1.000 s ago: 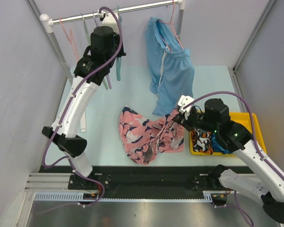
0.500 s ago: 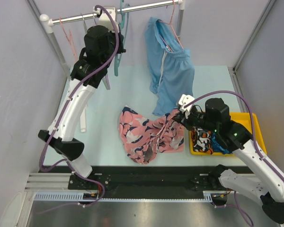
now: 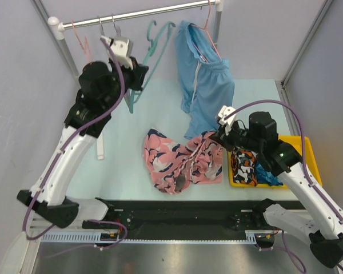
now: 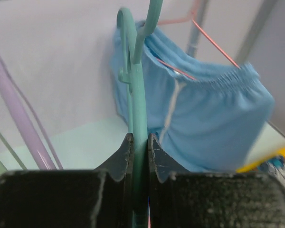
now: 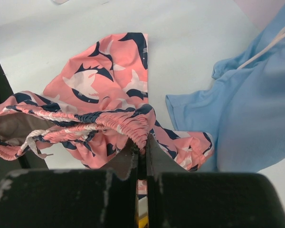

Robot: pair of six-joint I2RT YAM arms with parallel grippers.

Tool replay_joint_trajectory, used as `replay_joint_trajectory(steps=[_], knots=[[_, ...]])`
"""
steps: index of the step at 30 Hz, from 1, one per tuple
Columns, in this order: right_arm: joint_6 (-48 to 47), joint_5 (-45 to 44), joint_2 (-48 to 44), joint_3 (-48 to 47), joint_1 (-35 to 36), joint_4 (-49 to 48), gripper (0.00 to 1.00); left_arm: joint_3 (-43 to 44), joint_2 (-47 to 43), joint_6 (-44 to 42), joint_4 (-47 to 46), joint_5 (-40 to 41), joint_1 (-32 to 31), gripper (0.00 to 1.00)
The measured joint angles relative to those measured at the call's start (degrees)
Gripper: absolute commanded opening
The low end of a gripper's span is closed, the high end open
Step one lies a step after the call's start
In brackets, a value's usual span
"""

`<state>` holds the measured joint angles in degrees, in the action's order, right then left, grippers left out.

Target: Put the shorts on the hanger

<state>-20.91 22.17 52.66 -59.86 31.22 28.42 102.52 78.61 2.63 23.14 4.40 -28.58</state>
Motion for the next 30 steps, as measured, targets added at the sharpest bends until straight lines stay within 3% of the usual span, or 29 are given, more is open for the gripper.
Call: replay_joint_trajectory(steps=[4, 16, 21, 30], knots=[[0.9, 1.8, 1.0, -0.6, -2.8, 0.0, 0.0, -15.8, -12.2, -0.2, -5.3, -9.9, 0.0, 0.0], [0.7, 5.3, 1.4, -1.2, -5.5, 0.4, 0.0, -35.5, -33.0, -2.2, -6.0, -34.0, 0.0, 0.0], [-0.6, 5.3, 0.3, -1.2, -6.1, 1.7, 0.0, -37.8, -34.6, -5.9, -0.7, -42.6, 0.0, 0.0], [-2.5, 5.1, -1.3, -1.1, -9.6, 4.1, 0.0, -32.1, -37.9, -14.3, 20.0, -44.8, 0.0, 0.0]])
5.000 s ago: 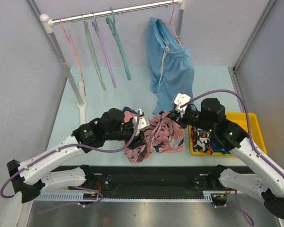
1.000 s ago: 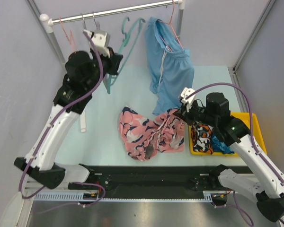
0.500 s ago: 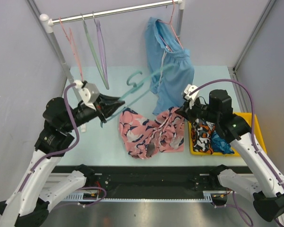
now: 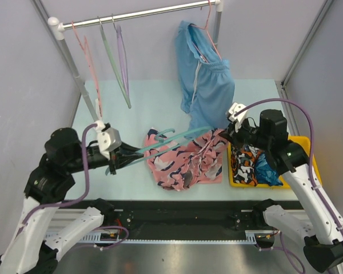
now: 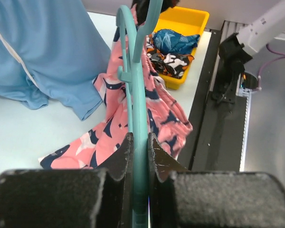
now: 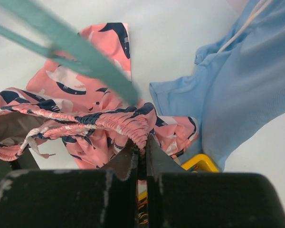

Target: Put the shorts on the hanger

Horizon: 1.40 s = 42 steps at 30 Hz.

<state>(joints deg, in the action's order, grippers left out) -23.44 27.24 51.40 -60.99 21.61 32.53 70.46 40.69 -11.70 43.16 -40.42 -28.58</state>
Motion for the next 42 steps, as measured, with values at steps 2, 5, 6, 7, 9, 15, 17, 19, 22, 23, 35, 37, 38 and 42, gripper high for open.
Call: replay_joint_trajectory(steps=[2, 5, 6, 7, 9, 15, 17, 19, 22, 23, 35, 37, 38, 42], knots=[[-0.2, -0.5, 0.7, 0.0, 0.0, 0.0, 0.0, 2.0, -1.0, -1.2, 3.7, -0.1, 0.0, 0.0], [-0.1, -1.3, 2.6, -0.2, 0.0, -0.1, 0.0, 5.9, -3.0, -1.3, 7.8, -0.2, 0.0, 0.0], [0.0, -1.4, 3.4, -0.3, 0.0, -0.2, 0.0, 7.0, -3.3, -0.8, 7.8, -0.6, 0.0, 0.0], [0.4, -1.4, 4.3, -0.5, 0.0, -0.2, 0.0, 7.6, -3.6, -0.3, 7.2, -1.6, 0.0, 0.0], [1.0, -1.4, 5.4, -0.7, -0.1, -0.4, 0.0, 7.7, -3.7, 0.3, 5.7, -4.1, 0.0, 0.0], [2.3, -1.9, 6.7, -1.5, -0.4, -0.7, 0.0, 8.2, -0.5, -0.6, 8.7, -6.1, 0.0, 0.0], [2.7, -2.2, 6.8, -1.5, -0.5, -0.7, 0.0, 8.2, 1.4, -0.3, 10.8, -5.2, 0.0, 0.0], [3.2, -2.7, 7.1, -1.6, -0.6, -0.7, 0.0, 8.2, 2.7, -0.2, 13.5, -4.2, 0.0, 0.0], [3.7, -3.5, 7.7, -2.0, -0.6, -0.7, 0.0, 7.9, 3.0, -0.2, 17.2, -1.9, 0.0, 0.0], [3.8, -3.8, 7.8, -2.2, -0.6, -0.7, 0.0, 7.9, 3.2, -0.1, 18.6, -0.6, 0.0, 0.0], [3.3, -4.6, 8.1, -3.7, -0.6, -0.4, 0.0, 7.0, 3.5, -2.6, 27.0, 7.1, 0.0, 0.0], [3.3, -4.9, 8.1, -3.8, -0.6, -0.3, 0.0, 8.0, 4.2, -4.0, 29.0, 7.1, 0.0, 0.0], [3.4, -5.0, 8.1, -4.0, -0.5, -0.3, 0.0, 8.8, 4.7, -4.6, 30.0, 7.1, 0.0, 0.0], [3.5, -6.0, 8.2, -4.5, 0.4, -0.7, 0.0, 11.8, 6.5, -6.4, 32.2, 6.3, 0.0, 0.0]])
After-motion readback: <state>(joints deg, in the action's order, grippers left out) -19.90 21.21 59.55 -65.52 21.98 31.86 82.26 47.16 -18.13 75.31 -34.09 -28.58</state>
